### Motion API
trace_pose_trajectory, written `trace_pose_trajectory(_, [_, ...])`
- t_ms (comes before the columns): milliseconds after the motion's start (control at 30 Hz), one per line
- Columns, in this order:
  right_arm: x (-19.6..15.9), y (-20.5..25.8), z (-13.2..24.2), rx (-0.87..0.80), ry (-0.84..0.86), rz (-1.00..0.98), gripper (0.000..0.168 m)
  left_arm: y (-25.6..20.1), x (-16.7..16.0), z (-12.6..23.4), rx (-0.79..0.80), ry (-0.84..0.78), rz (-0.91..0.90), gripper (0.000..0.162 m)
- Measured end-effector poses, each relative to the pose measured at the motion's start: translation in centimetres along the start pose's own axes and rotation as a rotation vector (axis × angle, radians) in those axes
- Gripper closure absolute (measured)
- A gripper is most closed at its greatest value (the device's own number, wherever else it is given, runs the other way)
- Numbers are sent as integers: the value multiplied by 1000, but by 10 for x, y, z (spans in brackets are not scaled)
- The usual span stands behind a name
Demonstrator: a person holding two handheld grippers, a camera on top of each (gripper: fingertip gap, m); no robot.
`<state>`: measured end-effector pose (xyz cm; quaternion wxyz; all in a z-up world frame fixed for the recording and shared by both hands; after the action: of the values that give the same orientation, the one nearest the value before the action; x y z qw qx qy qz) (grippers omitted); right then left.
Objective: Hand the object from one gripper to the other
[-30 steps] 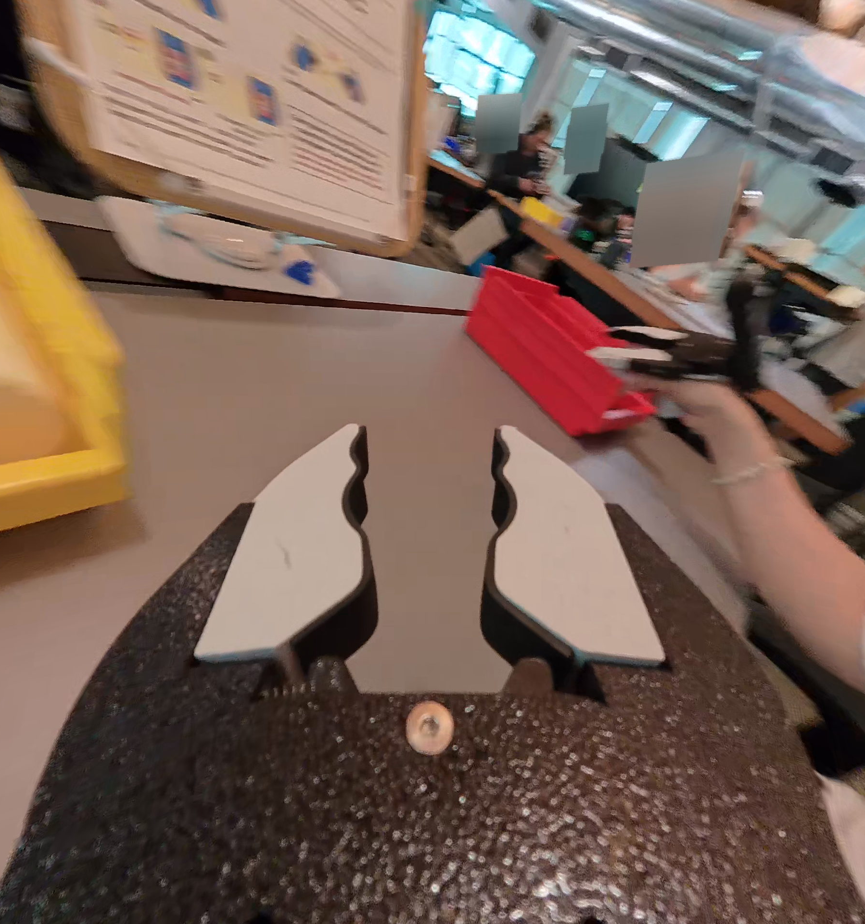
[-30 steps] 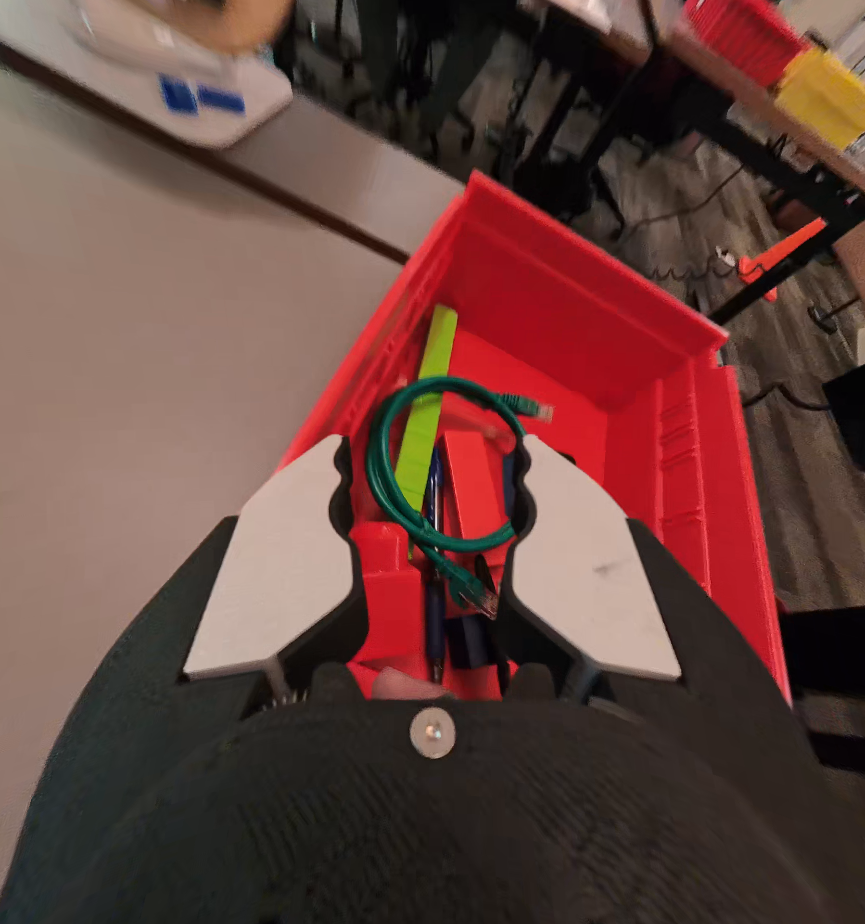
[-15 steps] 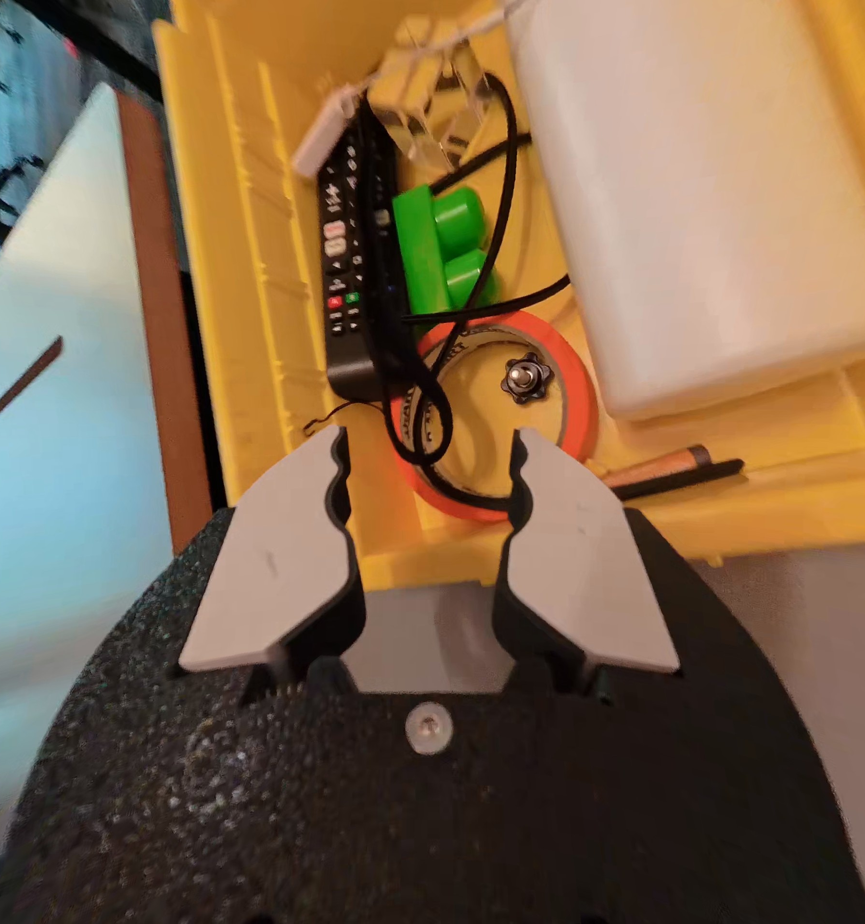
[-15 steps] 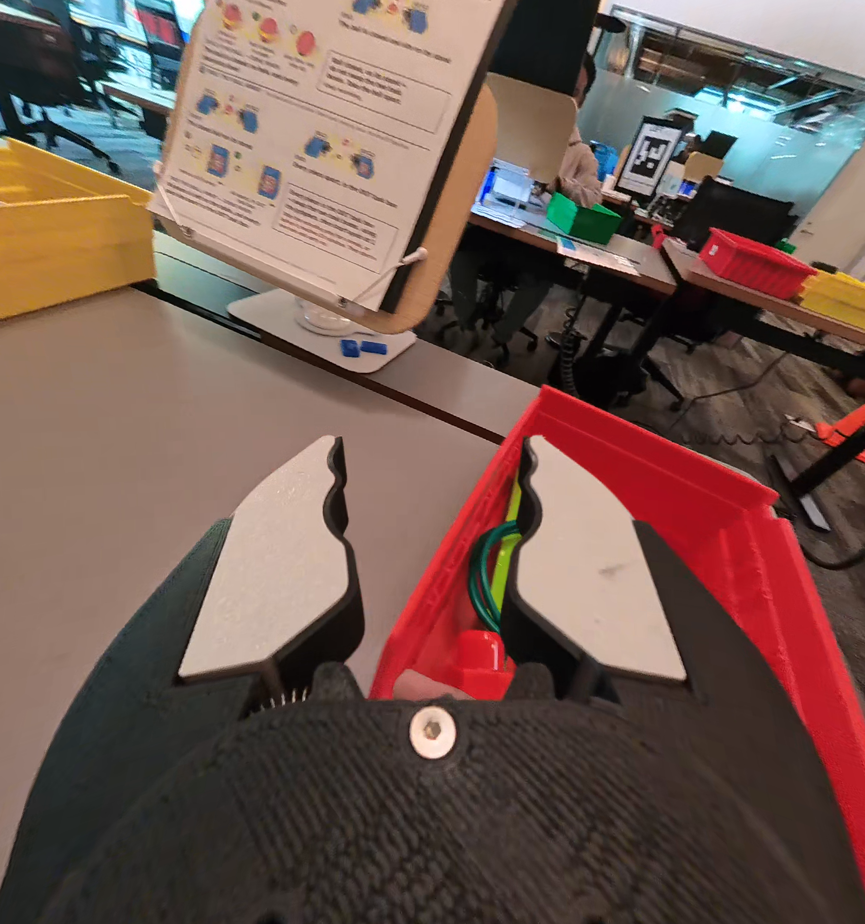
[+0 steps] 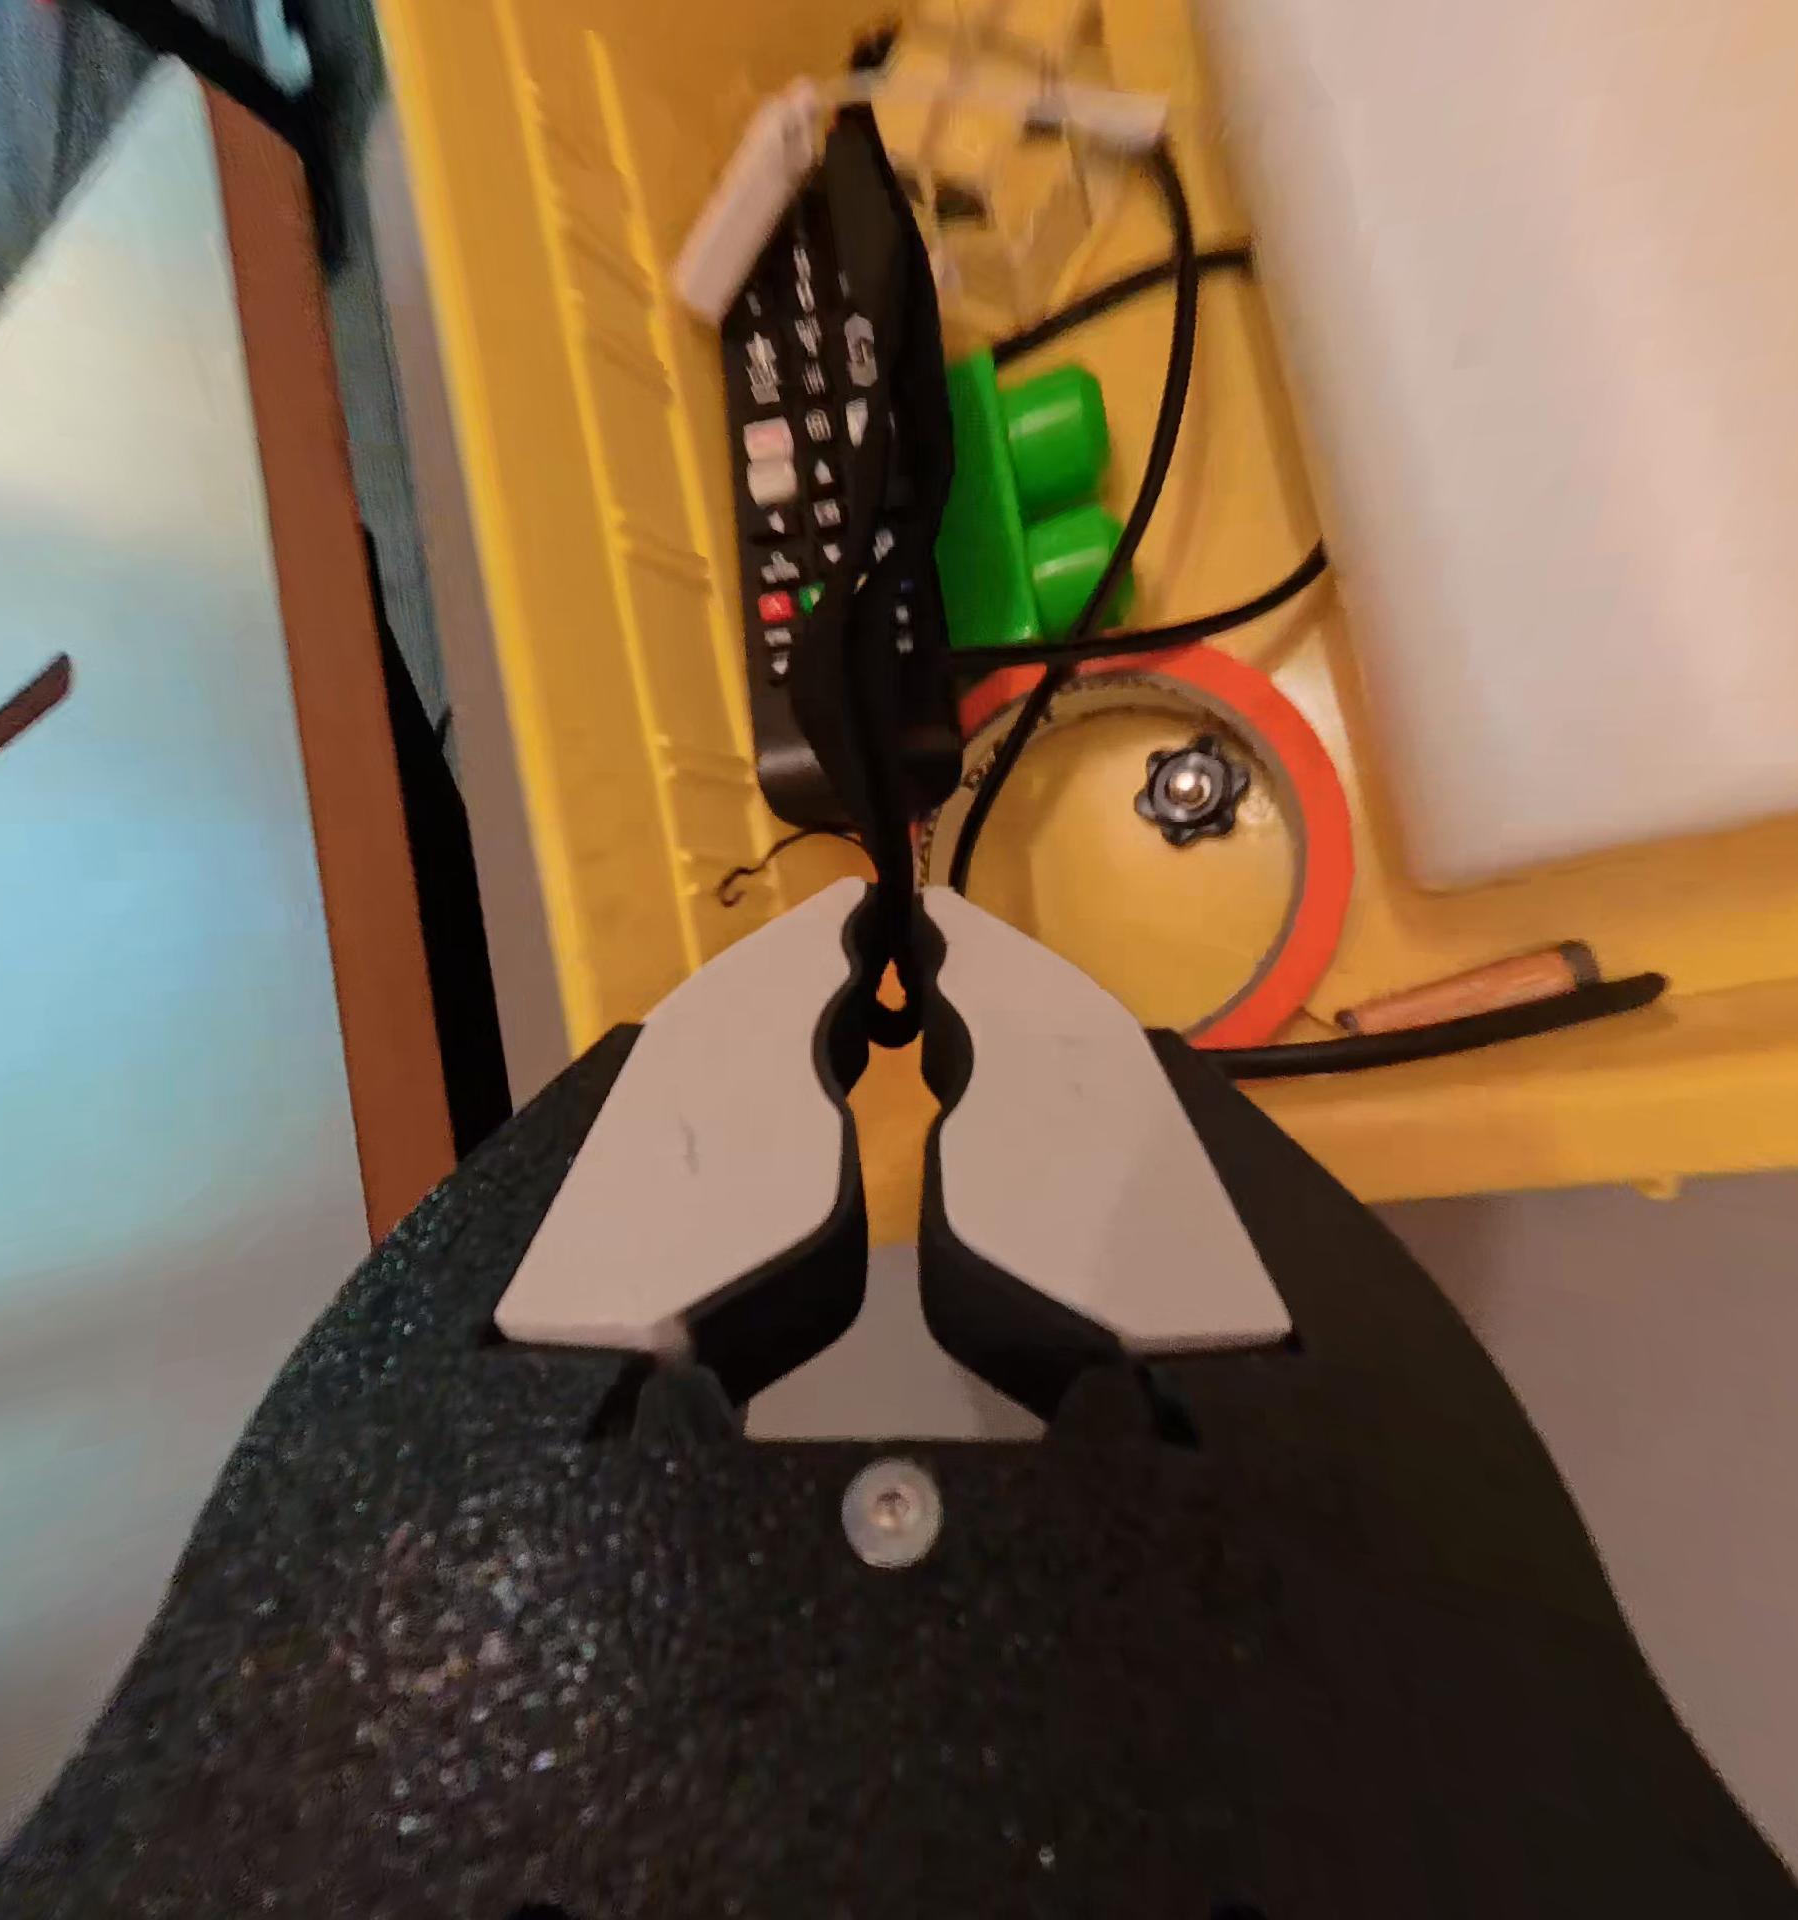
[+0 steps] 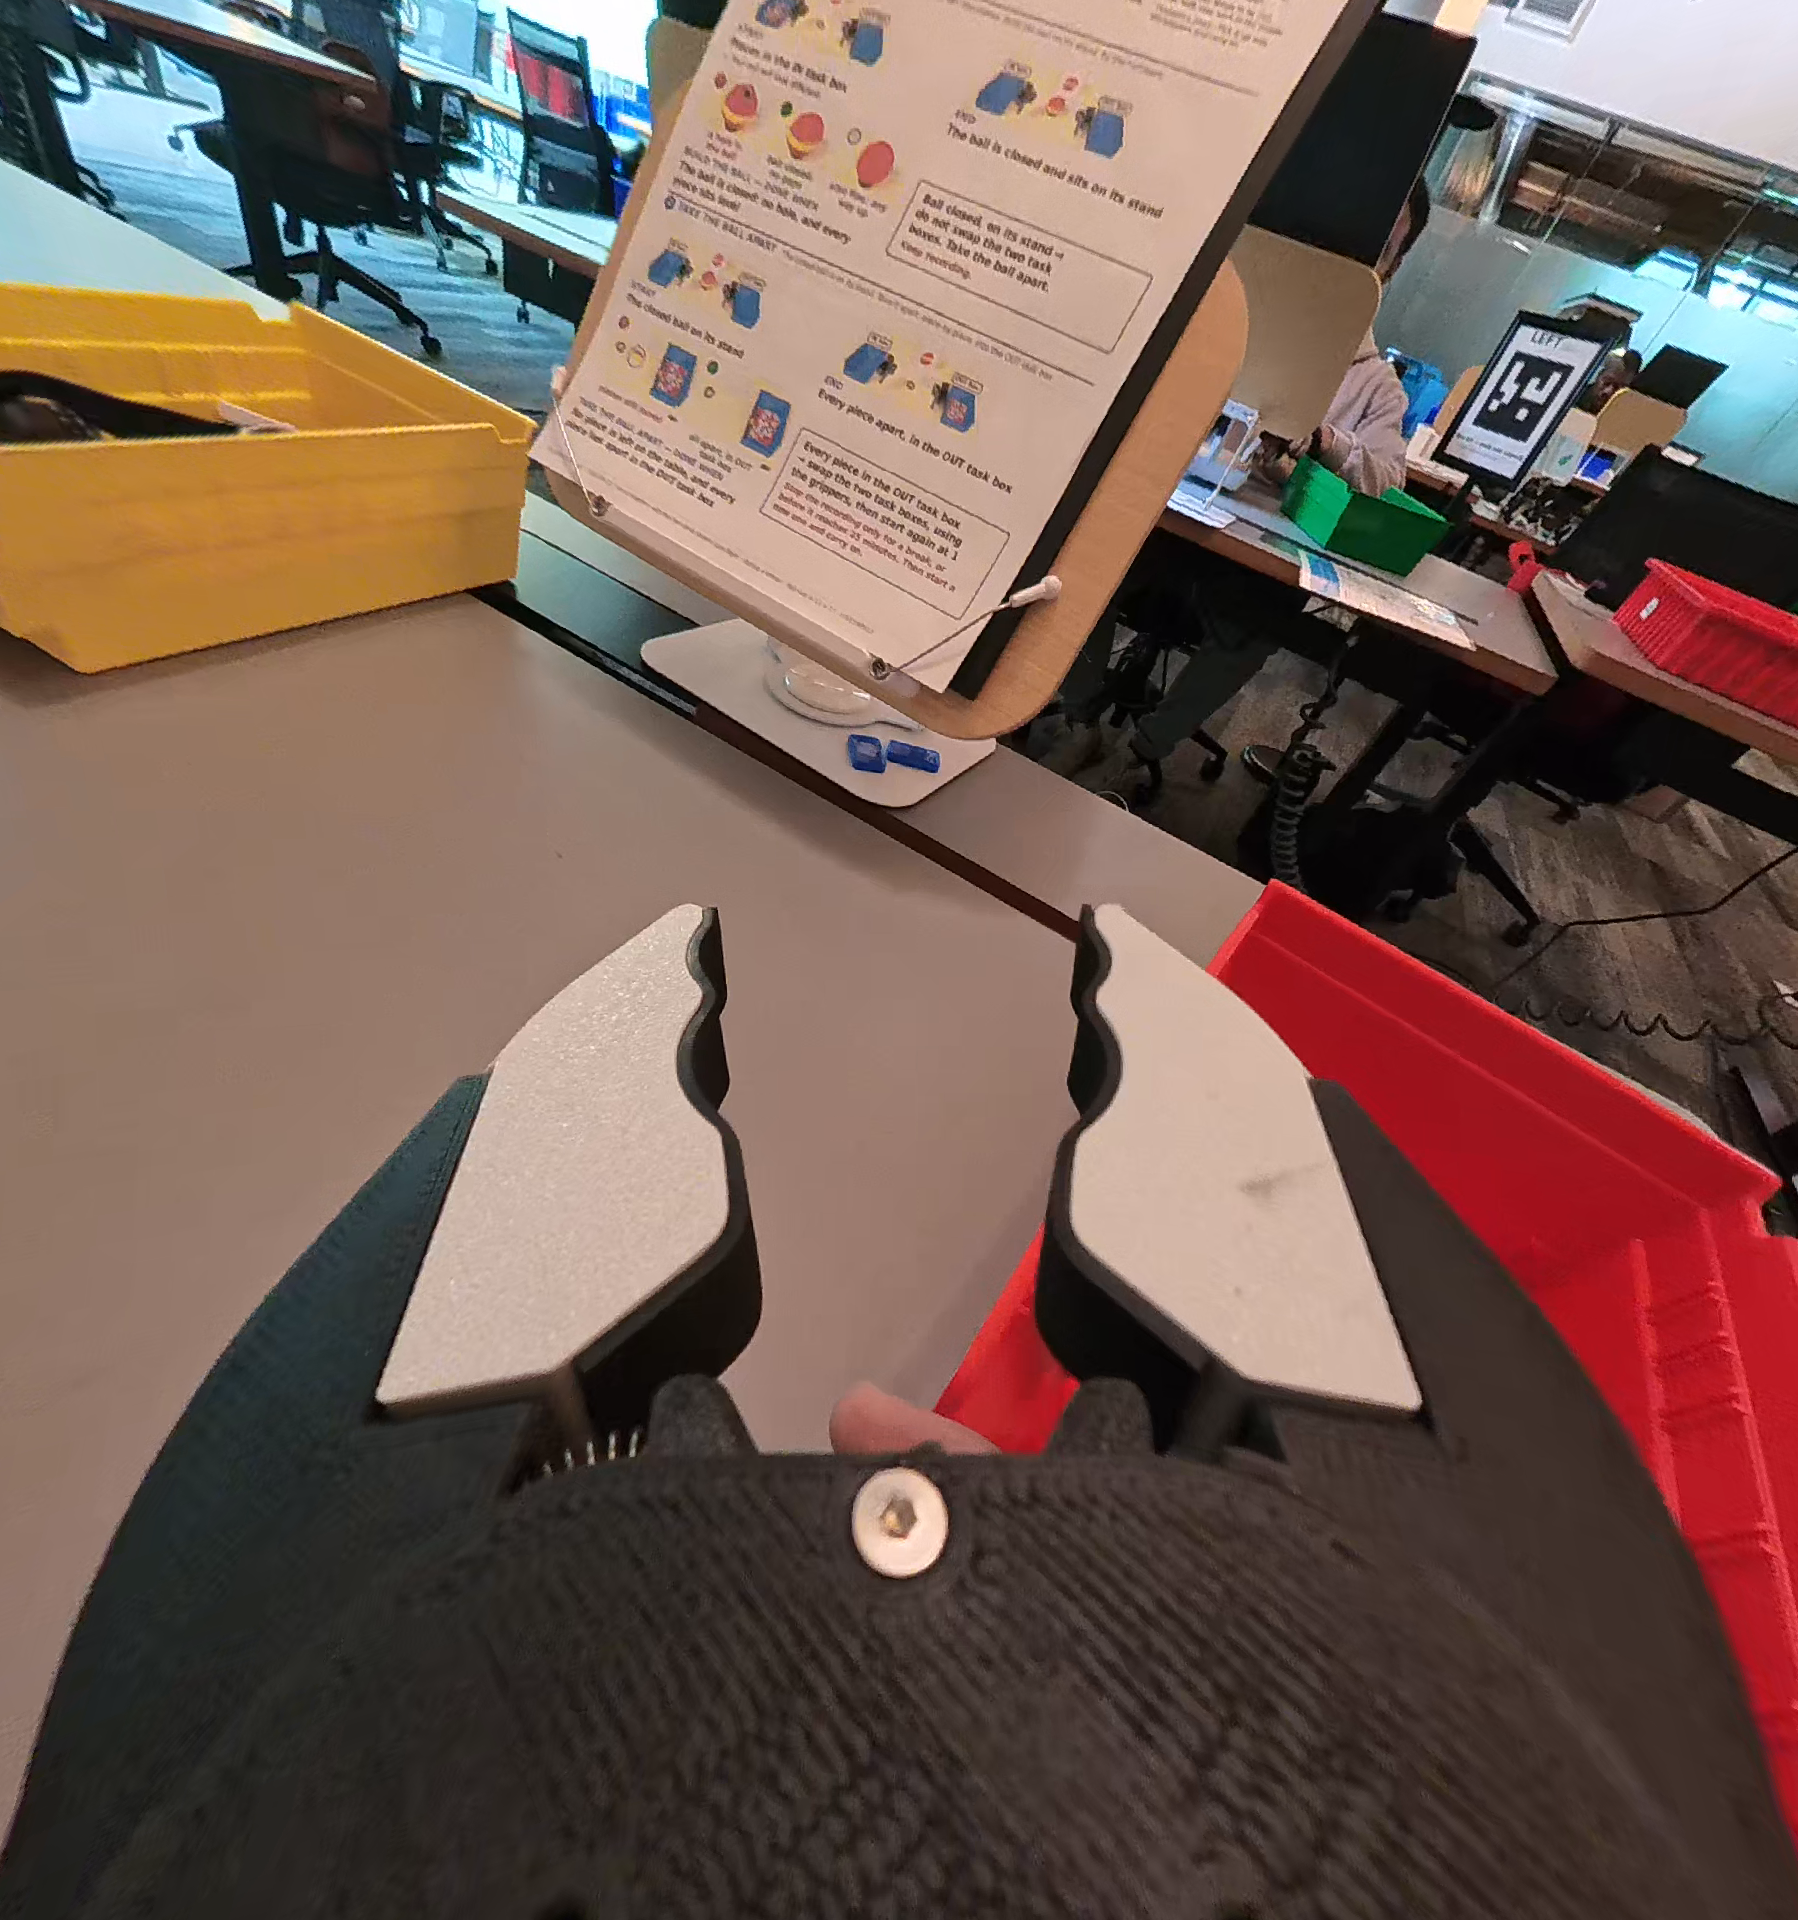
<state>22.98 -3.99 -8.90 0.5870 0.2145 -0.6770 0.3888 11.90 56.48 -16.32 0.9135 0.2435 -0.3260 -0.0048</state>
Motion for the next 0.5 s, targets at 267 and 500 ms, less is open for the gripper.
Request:
trace_pose_trajectory(267, [27, 32, 1, 127, -114, 10, 104, 11, 44, 120, -44, -604, 198, 159])
trace_pose_trajectory(500, [52, 99, -3, 399, -252, 42, 100, -51, 56, 217, -343, -975, 275, 158])
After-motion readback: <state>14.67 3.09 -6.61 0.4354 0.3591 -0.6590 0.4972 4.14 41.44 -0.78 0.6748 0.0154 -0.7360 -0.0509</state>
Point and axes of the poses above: each gripper's, where its closed fingertips meet, z back along the fingers, x out of its top, y = z × x across the jaws, the point moved 8 cm from there along z, back along the fingers, and after that the axes turned 11 degrees about -y, right-handed, at the moved point
